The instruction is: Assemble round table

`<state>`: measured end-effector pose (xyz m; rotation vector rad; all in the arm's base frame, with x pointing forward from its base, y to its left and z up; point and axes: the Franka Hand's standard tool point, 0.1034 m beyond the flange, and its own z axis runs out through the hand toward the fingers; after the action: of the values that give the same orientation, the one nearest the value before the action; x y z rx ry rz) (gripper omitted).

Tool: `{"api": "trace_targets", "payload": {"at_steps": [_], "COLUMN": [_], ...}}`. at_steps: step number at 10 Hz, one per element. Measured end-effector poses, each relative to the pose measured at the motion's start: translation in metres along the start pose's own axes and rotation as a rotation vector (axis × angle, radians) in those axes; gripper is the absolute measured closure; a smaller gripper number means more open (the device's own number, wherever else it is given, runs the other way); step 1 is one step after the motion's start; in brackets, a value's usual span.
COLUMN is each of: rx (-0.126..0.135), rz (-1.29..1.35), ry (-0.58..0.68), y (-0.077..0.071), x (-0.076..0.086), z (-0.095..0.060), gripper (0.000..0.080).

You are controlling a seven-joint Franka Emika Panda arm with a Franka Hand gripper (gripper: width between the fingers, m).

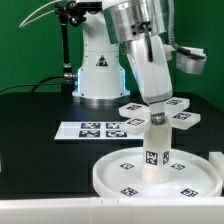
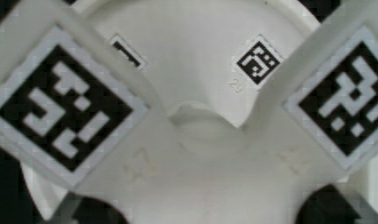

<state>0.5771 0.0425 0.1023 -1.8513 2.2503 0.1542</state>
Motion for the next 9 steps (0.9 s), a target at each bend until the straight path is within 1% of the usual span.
{"api": "trace_targets", "payload": {"at_steps": [1, 4, 5, 6, 7, 9], "rx": [0.006, 0.007, 0.006, -0.01, -0.006, -0.006], "rz": [0.062, 0.073, 0.056, 0.026, 0.005, -0.044], "ry": [0.003, -0.001, -0.001, -0.006, -0.009, -0.02], "y": [0.0, 0.0, 0.0, 0.002, 0.001, -0.002], "x": [0.0, -0.001, -0.002, -0.004, -0.007, -0.013], "z": [0.0, 0.0, 0.0, -0.002, -0.006, -0.019], "gripper": [0.035, 0.035, 0.0203, 0.0203, 0.0161, 0.0151]}}
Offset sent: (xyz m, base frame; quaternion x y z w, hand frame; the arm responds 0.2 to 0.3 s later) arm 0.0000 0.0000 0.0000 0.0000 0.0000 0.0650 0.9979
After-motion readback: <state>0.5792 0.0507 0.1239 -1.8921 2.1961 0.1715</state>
